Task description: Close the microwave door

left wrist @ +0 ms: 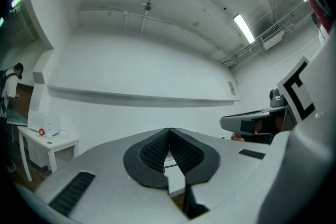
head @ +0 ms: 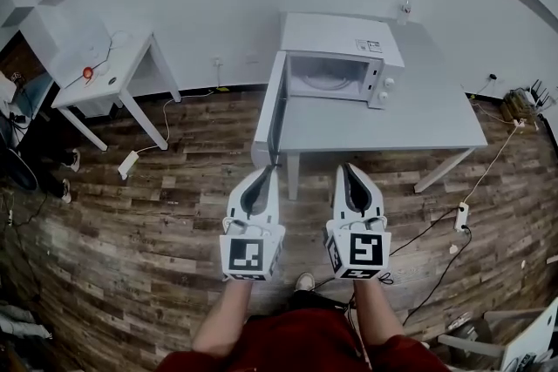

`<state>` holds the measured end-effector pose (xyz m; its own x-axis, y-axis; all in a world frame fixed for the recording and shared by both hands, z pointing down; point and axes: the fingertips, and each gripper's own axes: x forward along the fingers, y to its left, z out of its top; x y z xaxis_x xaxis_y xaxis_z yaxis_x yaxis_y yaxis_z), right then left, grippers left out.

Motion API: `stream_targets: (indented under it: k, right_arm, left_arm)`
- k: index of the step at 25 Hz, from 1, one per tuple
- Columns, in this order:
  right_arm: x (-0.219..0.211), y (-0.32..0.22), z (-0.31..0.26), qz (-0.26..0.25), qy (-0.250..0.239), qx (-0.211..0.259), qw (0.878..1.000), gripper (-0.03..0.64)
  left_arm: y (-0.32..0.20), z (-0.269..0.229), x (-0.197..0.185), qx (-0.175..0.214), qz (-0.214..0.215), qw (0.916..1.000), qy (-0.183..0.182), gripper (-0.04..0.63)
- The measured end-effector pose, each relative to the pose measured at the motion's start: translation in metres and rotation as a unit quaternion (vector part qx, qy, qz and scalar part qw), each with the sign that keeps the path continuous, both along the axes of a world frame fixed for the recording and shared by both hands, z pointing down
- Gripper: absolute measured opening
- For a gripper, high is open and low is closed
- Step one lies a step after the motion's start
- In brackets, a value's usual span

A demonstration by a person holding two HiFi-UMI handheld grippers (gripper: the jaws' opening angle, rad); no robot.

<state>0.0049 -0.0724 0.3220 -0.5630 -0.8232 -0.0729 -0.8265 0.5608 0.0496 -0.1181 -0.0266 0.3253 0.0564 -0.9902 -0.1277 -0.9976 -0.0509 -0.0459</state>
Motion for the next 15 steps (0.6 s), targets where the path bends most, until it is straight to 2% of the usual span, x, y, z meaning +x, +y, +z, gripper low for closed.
stream_targets:
  k: [9, 15]
  right_arm:
    - [0.007, -0.066, 0.003, -0.015, -0.014, -0.008, 1.0, 0.029]
    - [-0.007, -0.085, 0.009, -0.023, -0.016, -0.016, 0.999, 0.029]
  left_arm:
    - [-0.059, -0.006, 0.006, 0.001, -0.013, 0.9999, -0.007, 0.028]
    - [-0.074, -0.002, -0.012, -0.002, -0.024, 0.9997, -0.01, 0.028]
